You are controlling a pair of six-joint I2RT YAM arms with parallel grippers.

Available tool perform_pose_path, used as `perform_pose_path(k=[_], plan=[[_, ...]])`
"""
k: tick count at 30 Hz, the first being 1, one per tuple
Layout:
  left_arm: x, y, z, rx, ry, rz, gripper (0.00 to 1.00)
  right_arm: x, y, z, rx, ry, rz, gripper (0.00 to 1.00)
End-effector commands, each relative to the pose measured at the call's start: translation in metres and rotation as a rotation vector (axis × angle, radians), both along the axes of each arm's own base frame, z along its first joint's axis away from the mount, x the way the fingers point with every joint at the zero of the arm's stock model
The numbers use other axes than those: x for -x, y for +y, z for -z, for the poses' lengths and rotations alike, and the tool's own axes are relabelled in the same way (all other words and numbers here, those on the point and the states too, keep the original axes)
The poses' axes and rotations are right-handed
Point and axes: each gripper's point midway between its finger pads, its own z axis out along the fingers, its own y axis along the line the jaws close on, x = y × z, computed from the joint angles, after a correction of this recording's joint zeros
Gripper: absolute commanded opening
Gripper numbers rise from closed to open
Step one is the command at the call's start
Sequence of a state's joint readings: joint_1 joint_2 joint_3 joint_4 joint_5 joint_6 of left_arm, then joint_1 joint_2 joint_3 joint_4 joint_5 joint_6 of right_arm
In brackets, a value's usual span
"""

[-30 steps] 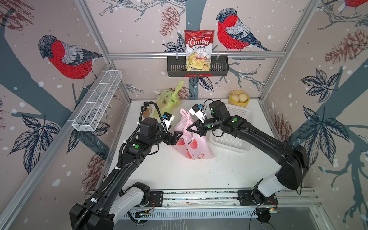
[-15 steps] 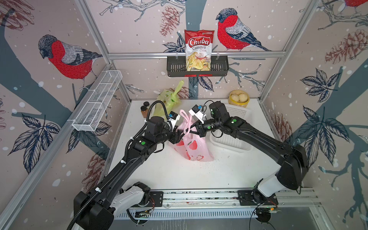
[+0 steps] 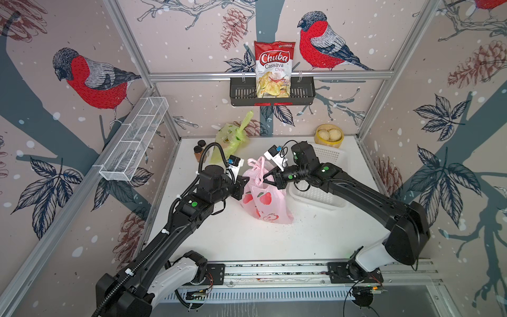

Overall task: Place the peach into a plastic bag & tie a knot
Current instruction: Cross the plastic bag at the center of the board.

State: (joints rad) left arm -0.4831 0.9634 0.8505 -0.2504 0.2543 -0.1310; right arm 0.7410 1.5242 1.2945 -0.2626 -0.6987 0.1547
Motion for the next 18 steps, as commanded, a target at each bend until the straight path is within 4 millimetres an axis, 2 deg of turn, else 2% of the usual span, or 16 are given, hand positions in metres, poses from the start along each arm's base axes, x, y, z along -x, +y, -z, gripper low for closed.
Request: perform_pose_path(k=[1,4,8,11,14,17,18], plan=[[-0.002,-0.001,-0.01,0.037,-0.029,-0.011,0.0,-0.005,-0.003,-0.004,-0.008,-0.025,0.022,0.12],[0.0,-0.003,-0.011,0.047,-0.021,0.006,0.0,-0.006,-0.003,-0.006,-0.01,-0.026,0.025,0.11],[0.006,-0.008,-0.009,0.062,-0.005,0.041,0.0,-0.009,-0.003,-0.009,-0.019,-0.036,0.042,0.0],[0.013,-0.015,-0.011,0.077,-0.001,0.084,0.0,-0.015,-0.004,-0.008,-0.006,-0.039,0.075,0.0],[0.011,-0.011,-0.015,0.059,-0.007,0.065,0.0,-0.015,-0.004,-0.004,0.009,-0.042,0.079,0.0],[0.006,-0.002,-0.023,0.02,-0.027,0.013,0.28,-0.01,-0.002,-0.005,0.007,-0.046,0.06,0.0],[0.004,0.003,-0.027,0.001,-0.033,-0.013,0.42,-0.008,-0.001,-0.005,0.007,-0.047,0.054,0.0]])
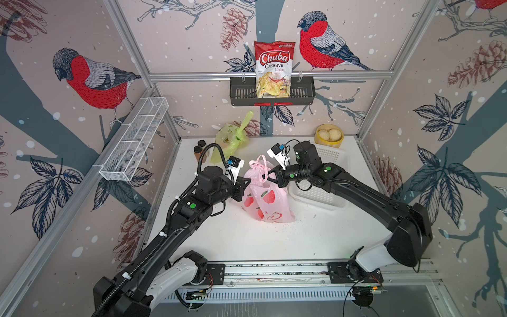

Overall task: Place the peach into a plastic bag & tie a knot
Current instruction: Cross the plastic bag at the center of the board.

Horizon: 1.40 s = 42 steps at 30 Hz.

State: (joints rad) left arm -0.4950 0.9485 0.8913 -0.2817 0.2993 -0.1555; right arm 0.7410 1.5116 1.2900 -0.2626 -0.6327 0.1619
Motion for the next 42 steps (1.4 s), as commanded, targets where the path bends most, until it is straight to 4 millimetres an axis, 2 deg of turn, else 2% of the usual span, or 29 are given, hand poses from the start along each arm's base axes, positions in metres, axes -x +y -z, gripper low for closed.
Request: perform_pose_path(k=[1,4,9,10,11,12,15,18,24,29,34,42], plan=[[-0.008,0.015,-0.012,-0.054,-0.04,-0.081,0.51,0.002,0.003,-0.006,-0.011,-0.025,-0.009,0.0],[-0.007,0.025,-0.03,-0.061,-0.087,-0.123,0.69,0.005,0.005,-0.007,-0.011,-0.029,-0.021,0.0],[-0.002,0.031,-0.064,-0.021,-0.202,-0.117,0.9,0.009,0.009,-0.006,-0.002,-0.028,-0.041,0.0],[-0.002,0.03,-0.066,-0.012,-0.209,-0.108,0.93,0.01,0.01,-0.006,-0.002,-0.03,-0.045,0.0],[-0.003,0.027,-0.083,0.017,-0.241,-0.084,0.94,0.011,0.011,-0.007,0.0,-0.032,-0.047,0.0],[-0.005,0.024,-0.088,0.034,-0.248,-0.063,0.95,0.012,0.012,-0.007,-0.001,-0.033,-0.051,0.0],[-0.017,0.015,-0.093,0.074,-0.226,0.0,0.95,0.013,0.013,-0.007,0.002,-0.034,-0.057,0.0],[-0.031,0.004,-0.089,0.12,-0.158,0.064,0.95,0.016,0.015,-0.007,0.003,-0.036,-0.067,0.0],[-0.031,-0.014,-0.08,0.252,-0.049,0.232,0.96,0.017,0.016,-0.006,0.006,-0.035,-0.077,0.0],[-0.012,-0.02,-0.078,0.352,0.007,0.371,0.96,0.018,0.017,-0.007,0.005,-0.04,-0.083,0.0],[-0.016,-0.024,-0.056,0.334,0.086,0.386,0.95,0.018,0.017,-0.008,0.0,-0.044,-0.089,0.0],[-0.02,-0.029,-0.045,0.338,0.14,0.406,0.78,0.017,0.018,-0.008,0.0,-0.04,-0.091,0.0]])
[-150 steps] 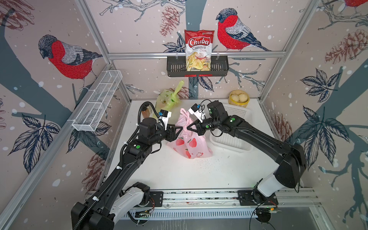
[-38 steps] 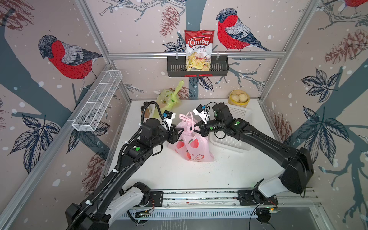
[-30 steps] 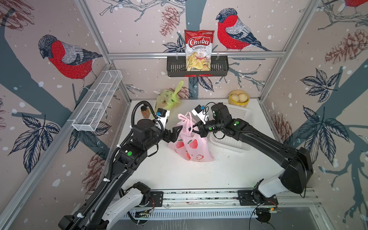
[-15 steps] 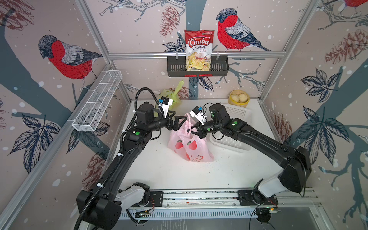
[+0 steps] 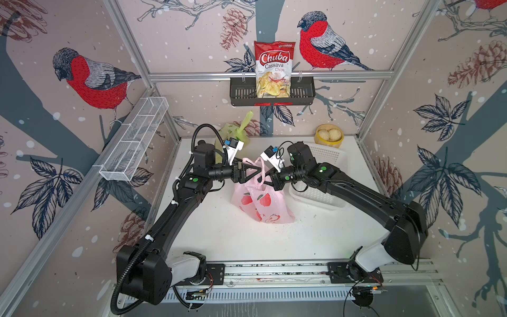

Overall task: Place the peach into a plastic bag & tie a knot
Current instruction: Cross the plastic bag at the center of the board.

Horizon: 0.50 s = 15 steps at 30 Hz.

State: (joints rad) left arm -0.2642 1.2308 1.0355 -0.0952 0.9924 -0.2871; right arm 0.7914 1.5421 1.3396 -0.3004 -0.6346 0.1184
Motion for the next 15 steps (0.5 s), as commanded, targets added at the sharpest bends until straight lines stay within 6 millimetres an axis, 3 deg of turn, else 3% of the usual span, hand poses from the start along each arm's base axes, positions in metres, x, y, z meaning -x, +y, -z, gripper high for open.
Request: perform_pose_path(k=[1,5,7,13,14,15], plan=[[0.0034,-0.0033,-0.0088,0.019,-0.032,0.036,0.77,0.0018,0.002,-0.0059,-0.015,-0.013,-0.019,0.0],[0.0048,-0.0059,-0.0084,0.016,-0.036,0.046,0.77,0.0008,0.0038,-0.0038,-0.012,-0.008,-0.019,0.0],[0.0049,-0.0071,-0.0049,0.0,-0.036,0.045,0.71,0.0001,0.0041,-0.0028,-0.009,-0.004,-0.018,0.0],[0.0052,-0.0105,0.0005,-0.016,-0.025,0.061,0.22,0.0,0.003,-0.0049,-0.01,-0.007,-0.012,0.0],[0.004,-0.0102,0.0002,-0.018,-0.028,0.056,0.12,-0.0007,0.002,-0.0047,-0.006,-0.006,-0.007,0.02],[0.0033,-0.01,-0.0008,-0.018,-0.034,0.052,0.01,-0.0008,0.0007,-0.0042,0.0,-0.007,-0.003,0.1]])
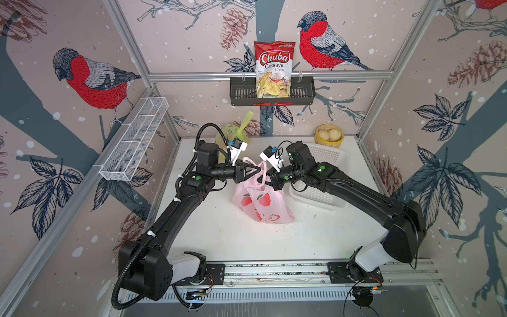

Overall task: Place the peach into a plastic bag & tie a knot
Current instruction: Cross the plastic bag at the center of the board.

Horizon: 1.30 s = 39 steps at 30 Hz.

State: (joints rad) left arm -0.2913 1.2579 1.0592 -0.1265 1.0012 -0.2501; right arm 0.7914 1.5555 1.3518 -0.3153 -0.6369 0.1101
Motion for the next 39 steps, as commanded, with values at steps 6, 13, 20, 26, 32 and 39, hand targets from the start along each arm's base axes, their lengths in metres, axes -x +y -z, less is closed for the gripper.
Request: perform_pose_path(k=[6,13,20,26,32,39], plan=[[-0.005,0.003,-0.012,-0.011,-0.075,-0.039,0.0,-0.009,-0.026,-0.01,0.037,-0.052,0.09,0.57],[-0.003,0.002,-0.018,0.01,-0.09,-0.024,0.0,-0.002,-0.052,-0.036,-0.024,-0.128,0.14,0.83],[-0.001,0.001,-0.016,0.021,-0.084,-0.015,0.0,-0.009,-0.036,-0.069,-0.125,-0.161,0.092,1.0],[0.001,0.001,-0.018,0.024,-0.088,-0.015,0.0,-0.006,-0.007,-0.056,-0.115,-0.099,-0.012,1.0],[0.0,0.001,-0.017,0.022,-0.086,-0.017,0.0,-0.001,0.013,-0.039,-0.085,-0.071,-0.051,1.0],[0.0,0.001,-0.017,0.019,-0.086,-0.017,0.0,-0.005,0.021,-0.025,-0.039,-0.063,-0.027,0.96]])
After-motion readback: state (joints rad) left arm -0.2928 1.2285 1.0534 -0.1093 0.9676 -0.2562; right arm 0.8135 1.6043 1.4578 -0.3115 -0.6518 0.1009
